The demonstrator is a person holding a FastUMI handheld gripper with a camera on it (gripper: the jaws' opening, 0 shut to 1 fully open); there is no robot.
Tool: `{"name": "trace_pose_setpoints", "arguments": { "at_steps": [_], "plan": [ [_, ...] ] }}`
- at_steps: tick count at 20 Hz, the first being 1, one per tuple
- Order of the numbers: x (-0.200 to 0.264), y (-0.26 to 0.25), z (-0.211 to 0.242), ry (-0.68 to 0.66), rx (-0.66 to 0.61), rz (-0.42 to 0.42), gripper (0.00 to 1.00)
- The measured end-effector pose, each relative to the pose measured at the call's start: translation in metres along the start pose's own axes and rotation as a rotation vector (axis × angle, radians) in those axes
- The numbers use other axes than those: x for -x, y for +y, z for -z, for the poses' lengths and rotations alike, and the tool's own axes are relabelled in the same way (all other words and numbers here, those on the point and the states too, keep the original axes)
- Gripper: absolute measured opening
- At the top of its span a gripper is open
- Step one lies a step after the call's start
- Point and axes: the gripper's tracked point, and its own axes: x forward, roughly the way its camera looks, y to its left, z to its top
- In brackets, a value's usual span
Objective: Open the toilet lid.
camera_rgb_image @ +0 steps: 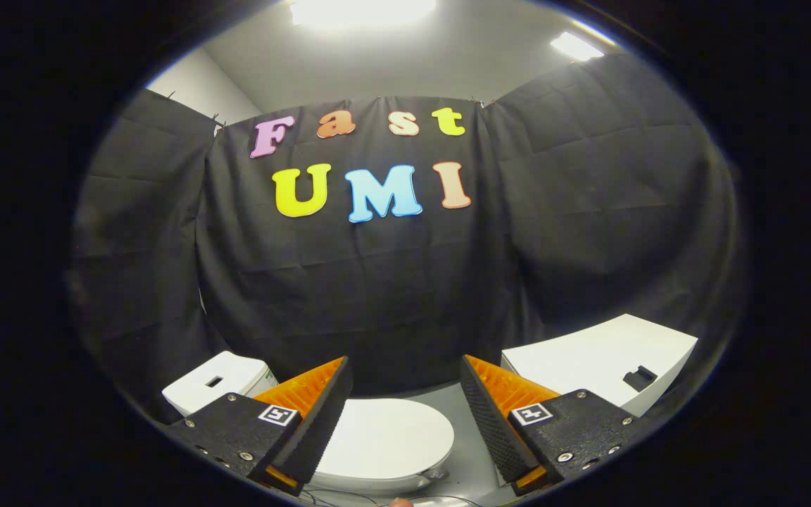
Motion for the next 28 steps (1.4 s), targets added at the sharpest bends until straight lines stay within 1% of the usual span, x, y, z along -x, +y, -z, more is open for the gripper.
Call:
{"name": "trace_pose_setpoints", "arguments": {
  "at_steps": [3,6,8,10,15,20,24,28],
  "plan": [
    [-0.012,0.003,0.034,0.075,-0.023,-0.019,0.95],
    [-0.019,-0.002,0.069,0.145,-0.036,-0.018,0.95],
    [-0.022,-0.001,0.087,0.167,-0.031,-0.031,0.95],
    [-0.028,-0.008,0.114,0.22,-0.033,-0.011,0.95],
    [-0.03,-0.007,0.167,0.327,-0.066,-0.009,0.96],
    [-0.029,-0.007,0.209,0.407,-0.148,0.026,0.96],
    [-0.025,-0.019,0.244,0.473,-0.208,0.065,0.96],
    [-0.026,-0.029,0.273,0.535,-0.298,0.1,0.96]
  ]
}}
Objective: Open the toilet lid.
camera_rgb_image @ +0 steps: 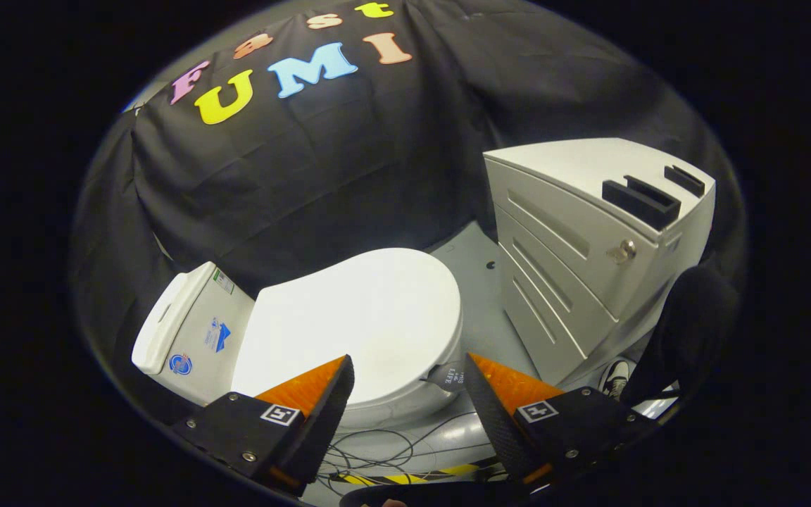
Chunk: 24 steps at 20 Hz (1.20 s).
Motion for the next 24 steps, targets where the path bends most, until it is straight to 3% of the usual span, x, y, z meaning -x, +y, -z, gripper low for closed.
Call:
{"name": "trace_pose_setpoints", "arguments": {
  "at_steps": [12,19,24],
  "plan": [
    [-0.034,-0.036,0.036,0.092,-0.131,-0.001,0.96],
    [-0.052,-0.048,0.047,0.074,-0.385,-0.054,0.94],
    [-0.068,-0.054,0.047,0.057,-0.5,-0.088,0.89]
  ]
}}
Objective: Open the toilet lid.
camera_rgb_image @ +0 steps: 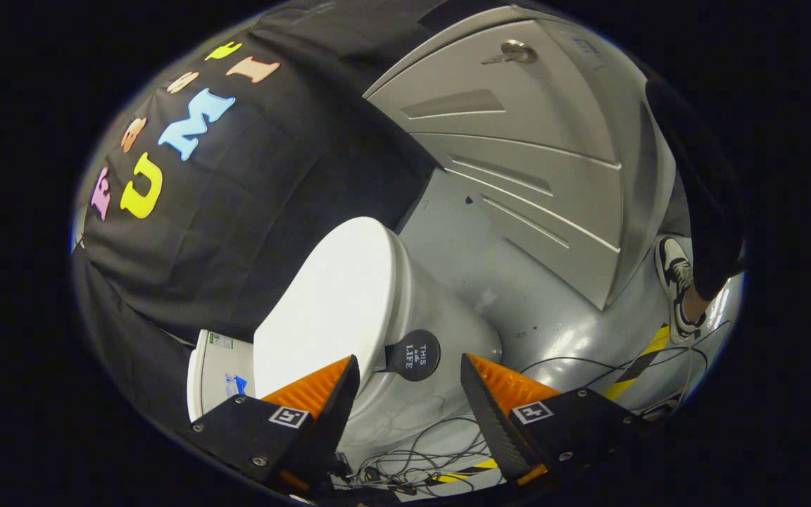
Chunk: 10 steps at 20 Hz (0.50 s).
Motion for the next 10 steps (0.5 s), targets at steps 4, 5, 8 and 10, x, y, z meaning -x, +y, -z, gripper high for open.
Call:
{"name": "trace_pose_setpoints", "arguments": {
  "at_steps": [4,5,8,10],
  "plan": [
    [-0.014,-0.009,-0.004,-0.014,-0.077,-0.018,0.79],
    [-0.015,-0.011,-0.005,-0.018,-0.102,-0.02,0.72],
    [-0.019,-0.019,-0.001,-0.002,-0.129,-0.024,0.49],
    [-0.022,-0.017,0.002,0.01,-0.131,-0.036,0.4]
  ]
}}
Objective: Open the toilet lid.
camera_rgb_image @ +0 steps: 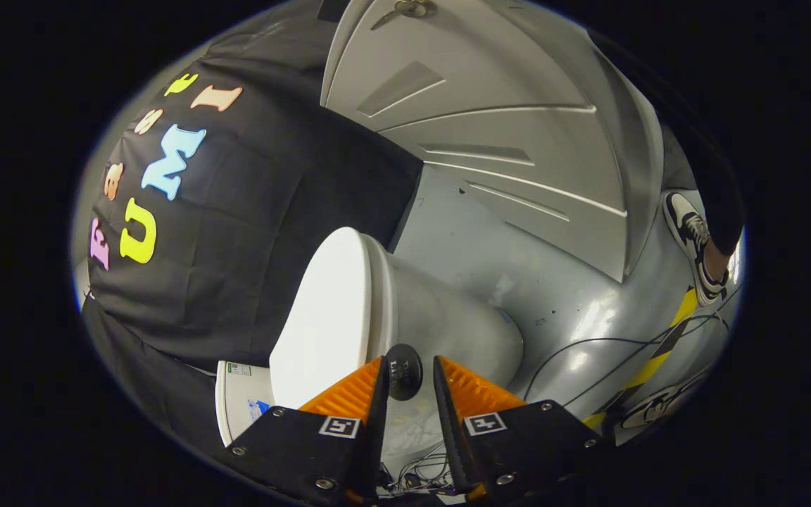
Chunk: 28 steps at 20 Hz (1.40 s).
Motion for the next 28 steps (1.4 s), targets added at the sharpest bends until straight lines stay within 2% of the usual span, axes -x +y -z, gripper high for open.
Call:
{"name": "trace_pose_setpoints", "arguments": {
  "at_steps": [3,10,13,15,21,25,28],
  "plan": [
    [-0.002,0.002,-0.002,-0.012,-0.013,0.0,0.26],
    [-0.002,0.003,-0.007,-0.021,-0.102,0.006,0.13],
    [0.002,0.008,-0.008,-0.022,-0.101,0.058,0.05],
    [0.004,0.011,-0.009,-0.027,-0.057,0.078,0.02],
    [0.012,0.021,-0.011,-0.041,-0.065,0.112,0.0],
    [0.021,0.037,-0.016,-0.045,0.042,0.13,0.0],
    [0.029,0.049,-0.02,-0.057,0.058,0.116,0.0]
  ]
}}
